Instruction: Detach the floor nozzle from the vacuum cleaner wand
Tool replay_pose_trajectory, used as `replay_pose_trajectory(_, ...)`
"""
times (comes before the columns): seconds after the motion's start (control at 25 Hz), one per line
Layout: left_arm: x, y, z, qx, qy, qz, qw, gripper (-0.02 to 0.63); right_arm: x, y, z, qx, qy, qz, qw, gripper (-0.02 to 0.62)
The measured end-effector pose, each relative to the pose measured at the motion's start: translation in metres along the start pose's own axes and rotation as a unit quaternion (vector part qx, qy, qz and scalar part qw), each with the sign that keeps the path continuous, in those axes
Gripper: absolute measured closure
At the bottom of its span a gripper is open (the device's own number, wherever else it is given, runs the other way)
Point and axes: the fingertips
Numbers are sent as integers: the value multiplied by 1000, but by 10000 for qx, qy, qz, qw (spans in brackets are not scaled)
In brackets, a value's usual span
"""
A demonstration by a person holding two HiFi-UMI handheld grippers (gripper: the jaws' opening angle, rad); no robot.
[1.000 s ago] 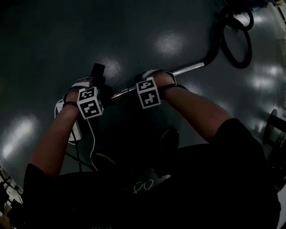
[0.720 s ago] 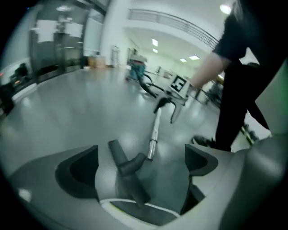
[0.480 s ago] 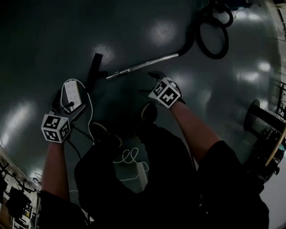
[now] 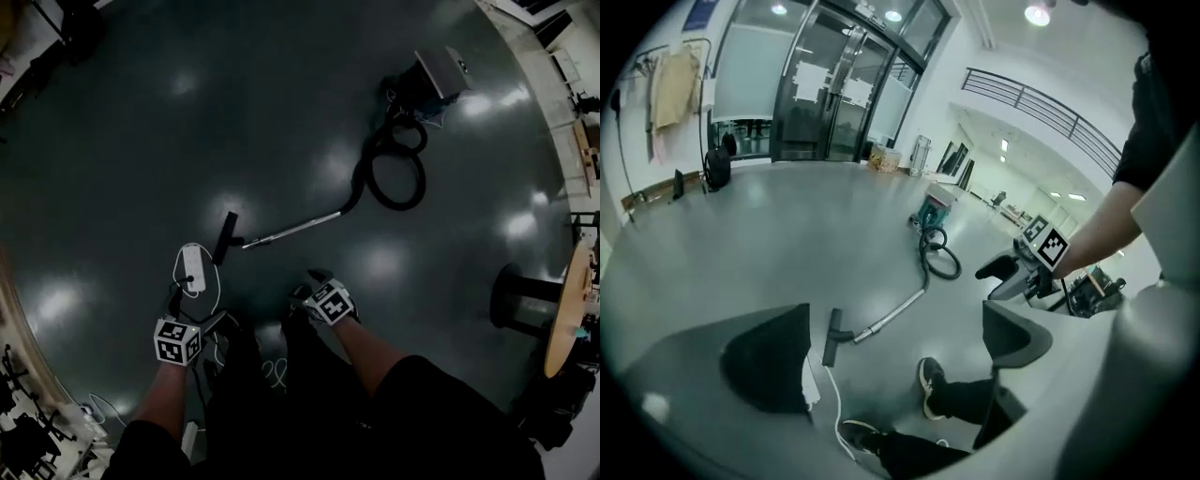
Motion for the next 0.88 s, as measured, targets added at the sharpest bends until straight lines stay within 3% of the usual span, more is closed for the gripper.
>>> replay_pose_trajectory(0.2,61,-62,60,-27,-321,124,9994,13,40,42,70,386,-36,254,9989,210)
replay_pose_trajectory(0.32,84,-93,97,64,-540,37,9985,21,68,56,100,599,-389,237,9972,210)
replay_pose_trajectory(0.48,109,-110,132,465,-1030,141,9935,44,115,68,131,933,-979,211,9906,212)
replay_pose_trajectory(0.56,119,-111,157,665,-1357,250,9882,96,134,90,144,1094,-1271,113,9858,212)
replay_pose_trajectory(0.64,124,-117,187,656,-1630,246,9841,202,147,126,164,1264,-1556,92,9797,216)
replay_pose_trajectory(0.88,135,-163,245,-161,-2181,-496,9745,325,168,222,237,1351,-2423,62,9607,227)
Point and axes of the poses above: the fingertips, and each gripper's own axes: z backward along the fingers, y to its left, x out of its top, and after that the axes turned 2 degrees about -z, right-handed
